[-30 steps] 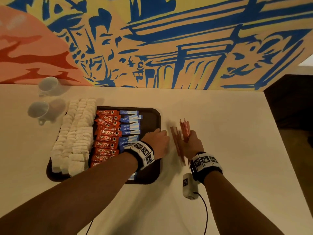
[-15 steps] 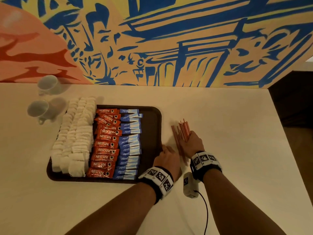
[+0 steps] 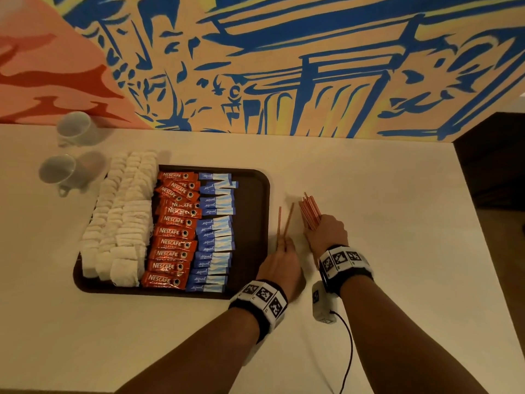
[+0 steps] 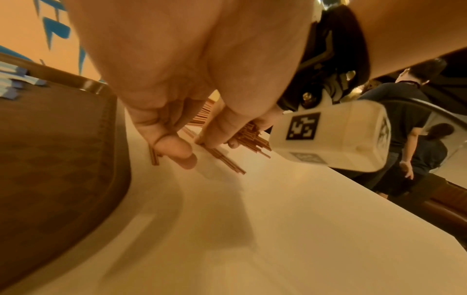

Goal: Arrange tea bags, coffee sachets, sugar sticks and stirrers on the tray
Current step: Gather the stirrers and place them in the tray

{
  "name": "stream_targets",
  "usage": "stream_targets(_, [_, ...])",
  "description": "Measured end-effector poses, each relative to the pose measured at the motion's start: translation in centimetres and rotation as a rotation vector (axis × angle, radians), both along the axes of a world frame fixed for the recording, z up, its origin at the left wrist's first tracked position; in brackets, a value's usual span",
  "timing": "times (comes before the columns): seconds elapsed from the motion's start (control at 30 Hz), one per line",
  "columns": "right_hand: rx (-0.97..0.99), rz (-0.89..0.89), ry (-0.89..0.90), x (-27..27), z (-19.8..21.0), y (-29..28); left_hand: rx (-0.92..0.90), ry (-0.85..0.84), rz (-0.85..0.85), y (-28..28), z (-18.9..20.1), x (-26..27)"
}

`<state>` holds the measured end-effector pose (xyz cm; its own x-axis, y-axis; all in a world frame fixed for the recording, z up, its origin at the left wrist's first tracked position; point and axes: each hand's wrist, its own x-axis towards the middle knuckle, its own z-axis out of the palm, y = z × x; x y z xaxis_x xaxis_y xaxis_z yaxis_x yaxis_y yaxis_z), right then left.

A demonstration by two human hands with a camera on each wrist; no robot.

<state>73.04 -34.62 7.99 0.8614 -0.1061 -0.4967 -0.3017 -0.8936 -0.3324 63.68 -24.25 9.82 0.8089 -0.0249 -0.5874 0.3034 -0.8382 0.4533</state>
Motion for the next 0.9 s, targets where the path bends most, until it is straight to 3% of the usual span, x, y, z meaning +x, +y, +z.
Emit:
stream_targets(0.27, [-0.117, 0.058, 0.049, 0.2, -0.1, -1.1, 0.115, -0.080, 0.133, -0.1, 1.0, 2.3])
stream_targets(0.57, [-0.169, 0.083, 0.131, -0.8, 0.5, -3.2, 0.254, -0.113, -0.032, -0.3, 2.2, 4.9])
stream_targets(0.9, [0.081, -0.074, 0.083, -1.4, 0.5, -5.6, 0.150, -0.021, 0.043, -0.8, 1.7, 4.2])
